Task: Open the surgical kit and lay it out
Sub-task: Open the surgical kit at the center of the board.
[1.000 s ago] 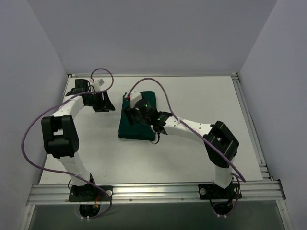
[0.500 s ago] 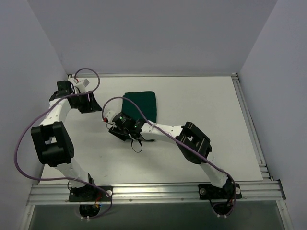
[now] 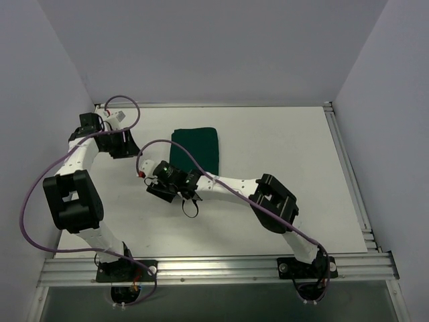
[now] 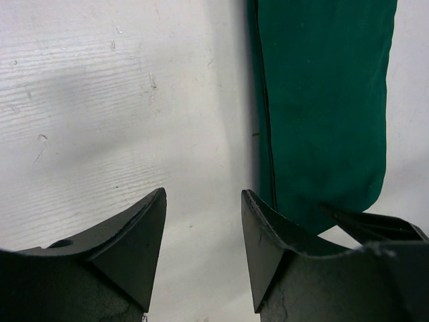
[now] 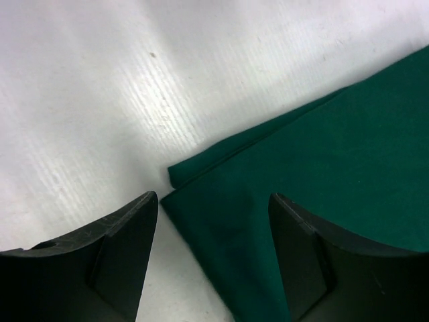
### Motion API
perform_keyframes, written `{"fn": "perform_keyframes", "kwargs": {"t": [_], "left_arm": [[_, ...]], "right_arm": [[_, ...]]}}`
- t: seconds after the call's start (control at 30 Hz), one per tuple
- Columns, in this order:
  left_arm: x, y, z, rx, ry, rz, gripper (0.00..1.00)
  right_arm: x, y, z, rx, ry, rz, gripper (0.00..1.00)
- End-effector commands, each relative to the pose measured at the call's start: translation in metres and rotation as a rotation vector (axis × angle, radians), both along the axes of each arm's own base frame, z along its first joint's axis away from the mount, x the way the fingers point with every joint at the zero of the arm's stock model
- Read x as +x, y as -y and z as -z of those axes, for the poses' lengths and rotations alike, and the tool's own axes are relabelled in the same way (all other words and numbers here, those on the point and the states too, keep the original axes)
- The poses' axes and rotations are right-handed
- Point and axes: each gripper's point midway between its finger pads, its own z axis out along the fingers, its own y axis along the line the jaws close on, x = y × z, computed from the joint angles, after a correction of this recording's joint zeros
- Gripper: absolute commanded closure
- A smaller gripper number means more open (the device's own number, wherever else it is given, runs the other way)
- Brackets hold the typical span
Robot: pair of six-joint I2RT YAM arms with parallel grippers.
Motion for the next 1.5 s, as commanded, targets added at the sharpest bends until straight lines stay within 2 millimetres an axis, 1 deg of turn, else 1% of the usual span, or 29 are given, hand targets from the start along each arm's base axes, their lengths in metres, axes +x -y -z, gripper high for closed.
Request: {"fn": "perform_keyframes", "kwargs": {"t": [0.0,0.07,0.1,0.17,0.2,0.3,0.33,0.47,0.53,0.57,0.6,0.63,0.67,0.7,0.83,0.87,0.9,0.93,0.97,1.0,1.03,1.1,1.13,1.17,1.23,1.33,1.4,1.47], "left_arm": [[-0.001,0.004,-0.012,-0.009,0.037,0.032,0.43],[-0.002,0.004,-0.011,-0.007,0.034,0.039,0.43],[-0.002,0.004,-0.011,-0.009,0.031,0.040,0.42],[-0.003,0.004,-0.010,-0.005,0.029,0.040,0.43],[-0.003,0.004,-0.010,-0.007,0.028,0.041,0.43],[-0.003,0.004,-0.009,-0.007,0.027,0.042,0.43],[-0.003,0.004,-0.009,-0.007,0.026,0.042,0.43],[-0.004,0.004,-0.008,-0.002,0.026,0.047,0.43],[-0.004,0.003,-0.007,0.002,0.024,0.045,0.43],[-0.003,0.003,-0.008,0.001,0.026,0.046,0.42],[-0.003,0.003,-0.009,0.001,0.028,0.046,0.43],[-0.003,0.003,-0.009,0.002,0.029,0.046,0.43],[-0.003,0.003,-0.010,0.002,0.032,0.048,0.43],[-0.002,0.003,-0.011,0.002,0.035,0.048,0.43],[-0.002,0.003,-0.011,0.007,0.035,0.051,0.43],[-0.002,0.003,-0.011,0.009,0.035,0.053,0.43],[-0.003,0.003,-0.011,0.010,0.034,0.054,0.43],[-0.003,0.003,-0.011,0.010,0.034,0.055,0.43],[-0.003,0.003,-0.011,0.013,0.033,0.054,0.43],[-0.003,0.003,-0.011,0.013,0.033,0.054,0.43],[-0.003,0.003,-0.011,0.013,0.035,0.054,0.43],[-0.003,0.004,-0.010,0.012,0.032,0.057,0.43],[-0.004,0.005,-0.011,0.012,0.032,0.058,0.43],[-0.003,0.005,-0.011,0.015,0.034,0.060,0.43],[-0.003,0.006,-0.012,0.018,0.035,0.064,0.43],[-0.003,0.007,-0.013,0.018,0.037,0.065,0.43],[-0.003,0.008,-0.013,0.018,0.035,0.064,0.43],[-0.003,0.009,-0.013,0.020,0.036,0.068,0.43]], "right_arm": [[-0.011,-0.004,-0.028,0.029,0.021,-0.043,0.37],[-0.010,-0.002,-0.021,0.006,0.011,-0.037,0.37],[-0.010,-0.001,-0.013,-0.011,0.008,-0.034,0.37],[-0.006,0.001,-0.009,-0.025,0.016,-0.014,0.38],[-0.005,0.002,-0.004,-0.038,0.018,-0.010,0.38],[0.001,0.003,0.002,-0.061,0.030,0.009,0.40],[0.003,0.003,0.001,-0.060,0.032,0.015,0.41],[0.005,0.000,0.003,-0.057,0.038,0.017,0.48],[0.007,0.000,0.005,-0.058,0.037,0.019,0.49],[0.008,0.001,0.005,-0.057,0.035,0.022,0.54],[0.009,0.000,0.006,-0.055,0.031,0.021,0.57],[0.009,0.001,0.006,-0.052,0.030,0.023,0.60],[0.010,-0.001,0.002,-0.040,0.035,0.024,0.68],[0.010,0.000,0.000,-0.034,0.035,0.028,0.70],[0.008,-0.004,-0.013,0.018,0.029,0.019,0.72],[0.009,-0.005,-0.019,0.039,0.030,0.019,0.72],[0.013,-0.003,-0.020,0.049,0.027,0.027,0.73],[0.011,-0.001,-0.017,0.051,0.010,0.030,0.74],[0.016,-0.003,-0.023,0.084,0.020,0.037,0.76],[0.016,-0.003,-0.024,0.092,0.017,0.040,0.77],[0.019,0.000,-0.022,0.096,0.007,0.050,0.81],[0.019,-0.001,-0.023,0.105,-0.001,0.049,0.81],[0.018,-0.001,-0.024,0.109,-0.004,0.047,0.79],[0.016,-0.003,-0.026,0.116,-0.011,0.037,0.73],[0.016,-0.004,-0.027,0.123,-0.015,0.032,0.70],[0.019,-0.002,-0.028,0.131,-0.017,0.043,0.73],[0.020,0.001,-0.026,0.135,-0.025,0.051,0.73],[0.020,0.000,-0.032,0.152,-0.022,0.051,0.73]]}}
